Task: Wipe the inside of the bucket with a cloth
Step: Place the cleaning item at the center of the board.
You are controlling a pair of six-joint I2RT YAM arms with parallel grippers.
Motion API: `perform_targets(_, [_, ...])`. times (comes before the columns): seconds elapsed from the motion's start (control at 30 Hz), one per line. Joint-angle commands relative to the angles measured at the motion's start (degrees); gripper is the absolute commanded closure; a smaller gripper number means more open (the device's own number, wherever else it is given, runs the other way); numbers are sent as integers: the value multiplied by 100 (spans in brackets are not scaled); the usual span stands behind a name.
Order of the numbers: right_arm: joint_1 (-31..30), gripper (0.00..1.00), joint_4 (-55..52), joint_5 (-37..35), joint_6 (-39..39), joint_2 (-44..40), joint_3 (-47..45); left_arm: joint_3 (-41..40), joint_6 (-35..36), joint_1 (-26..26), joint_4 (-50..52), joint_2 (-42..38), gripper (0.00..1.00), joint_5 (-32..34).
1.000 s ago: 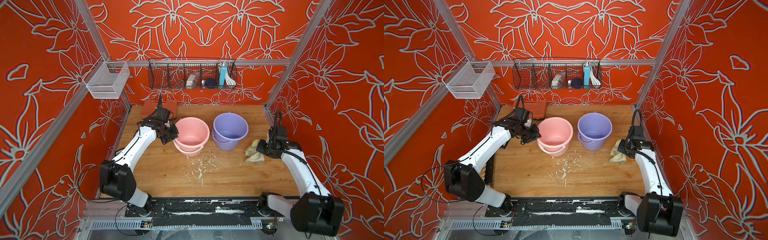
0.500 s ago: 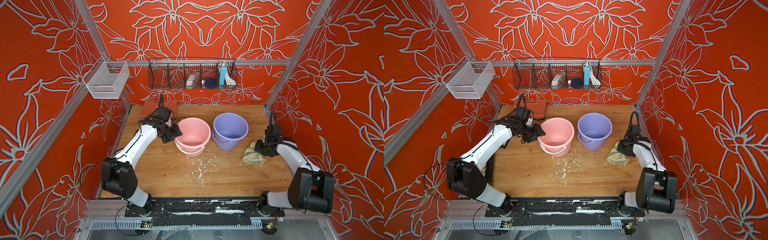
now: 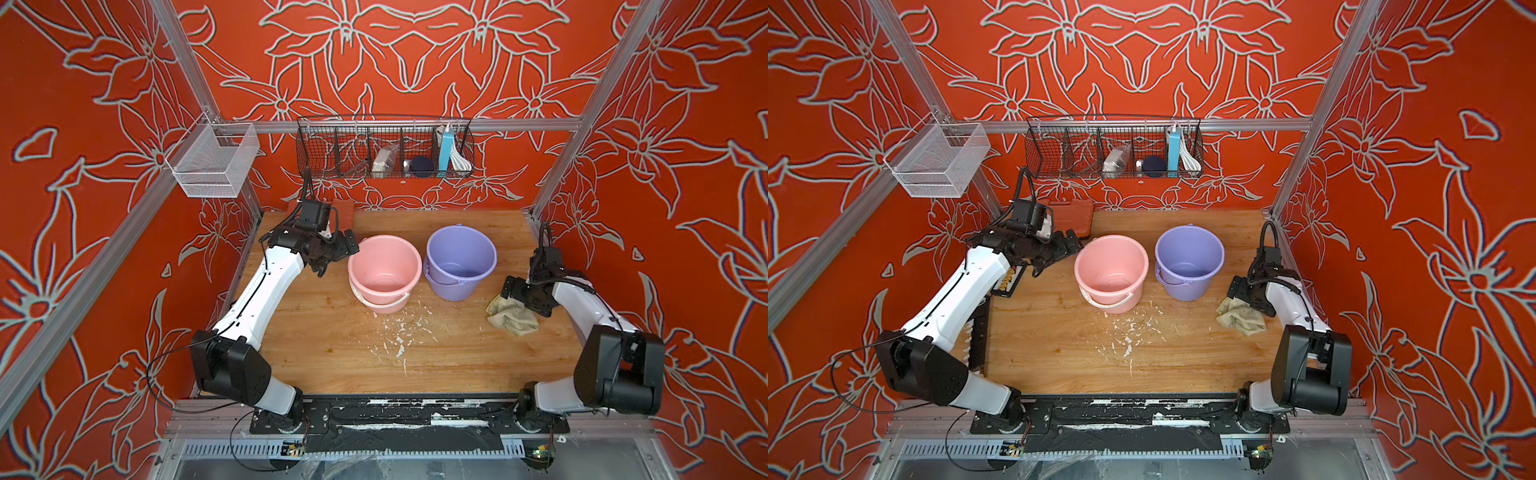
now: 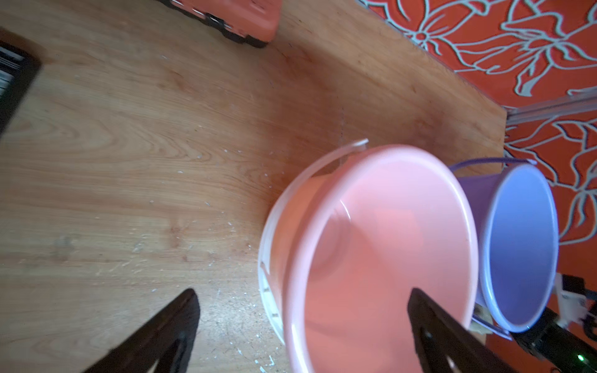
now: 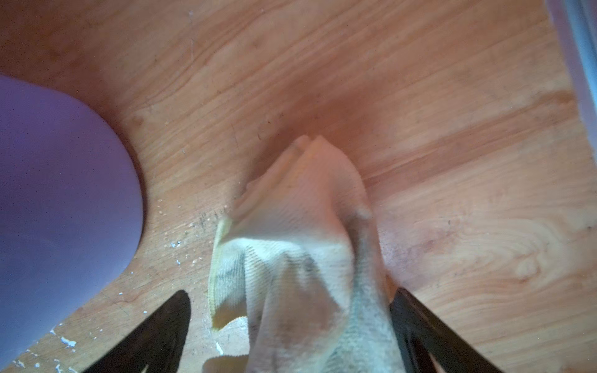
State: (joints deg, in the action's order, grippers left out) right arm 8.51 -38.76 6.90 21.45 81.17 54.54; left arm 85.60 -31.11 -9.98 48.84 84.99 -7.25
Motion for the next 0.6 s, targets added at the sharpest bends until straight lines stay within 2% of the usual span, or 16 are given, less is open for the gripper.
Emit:
perform_targets(0.0, [38, 2, -224, -150, 61, -347, 352, -49, 344, 383, 273, -117, 1, 643])
perform_targets(0.13, [36, 2, -253, -100, 30, -898, 649, -466, 598, 942, 192, -194, 1, 696])
perform_targets(0.23, [28, 2, -3, 85, 201, -1203, 580, -1470, 253, 1521, -751, -586, 1, -17])
perform_targets(0.3, [-3, 2, 412, 324, 425, -1387, 352, -2254, 35, 1652, -1667, -858, 1, -279])
perform_targets(0.4, [-72, 2, 667, 533, 514, -1463, 252, -2898, 4, 1700, -2292, -953, 1, -113])
perform_targets(0.47, [-159, 2, 683, 559, 259, -1437, 314, -3193, 105, 1823, -2673, -1035, 1, -80])
perform_targets(0.57, [-236, 2, 574, 330, -118, -1436, 362, -3724, 247, 1901, -3397, -1301, 1, 321])
